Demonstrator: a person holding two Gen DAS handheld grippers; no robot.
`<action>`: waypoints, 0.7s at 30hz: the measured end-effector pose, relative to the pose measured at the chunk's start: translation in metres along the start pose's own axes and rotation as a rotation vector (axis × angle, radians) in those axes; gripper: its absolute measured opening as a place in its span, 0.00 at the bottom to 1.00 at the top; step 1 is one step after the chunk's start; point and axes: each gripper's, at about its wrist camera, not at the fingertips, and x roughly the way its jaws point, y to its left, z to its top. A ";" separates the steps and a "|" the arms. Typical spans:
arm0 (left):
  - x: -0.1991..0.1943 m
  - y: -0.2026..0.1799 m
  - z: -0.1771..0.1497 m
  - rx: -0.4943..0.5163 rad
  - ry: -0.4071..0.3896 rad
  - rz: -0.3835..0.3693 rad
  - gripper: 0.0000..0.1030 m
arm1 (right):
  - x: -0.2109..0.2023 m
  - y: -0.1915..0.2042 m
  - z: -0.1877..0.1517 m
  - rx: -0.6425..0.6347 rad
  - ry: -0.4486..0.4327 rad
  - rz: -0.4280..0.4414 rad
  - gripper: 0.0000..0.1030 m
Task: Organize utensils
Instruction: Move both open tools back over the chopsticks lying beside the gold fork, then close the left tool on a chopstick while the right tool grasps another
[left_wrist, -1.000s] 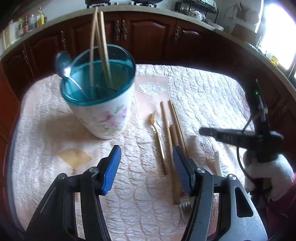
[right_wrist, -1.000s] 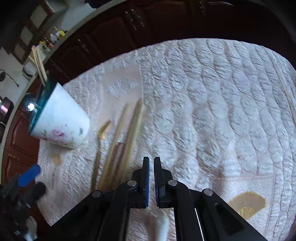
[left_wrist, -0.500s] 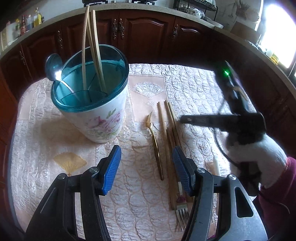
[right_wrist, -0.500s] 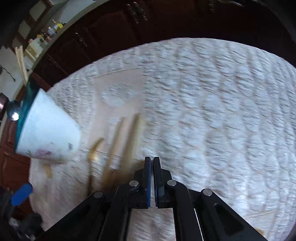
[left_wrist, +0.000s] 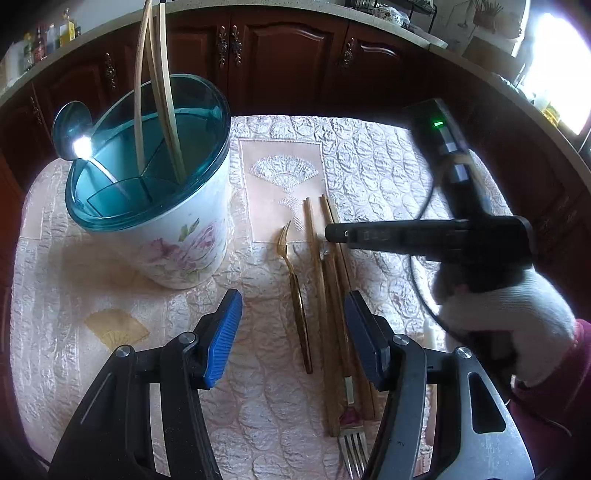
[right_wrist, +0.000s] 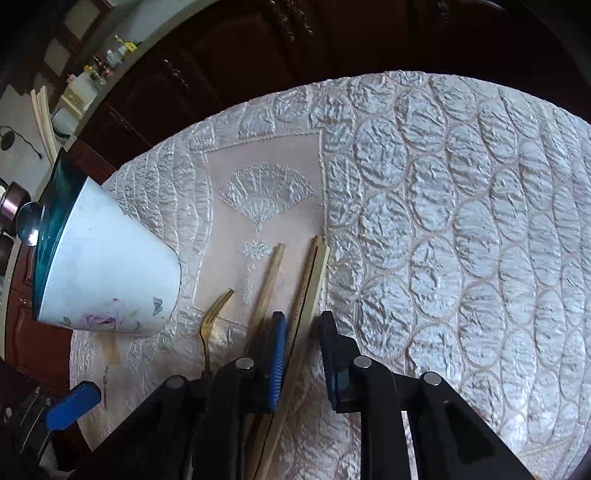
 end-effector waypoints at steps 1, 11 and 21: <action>-0.001 0.001 0.000 0.002 0.000 0.000 0.56 | -0.003 -0.002 -0.001 0.001 -0.002 0.003 0.09; 0.023 -0.006 0.022 0.002 0.009 -0.022 0.56 | -0.059 -0.077 -0.026 0.078 -0.048 -0.133 0.05; 0.065 -0.023 0.056 0.034 0.041 0.036 0.38 | -0.073 -0.078 -0.015 0.065 -0.067 0.015 0.10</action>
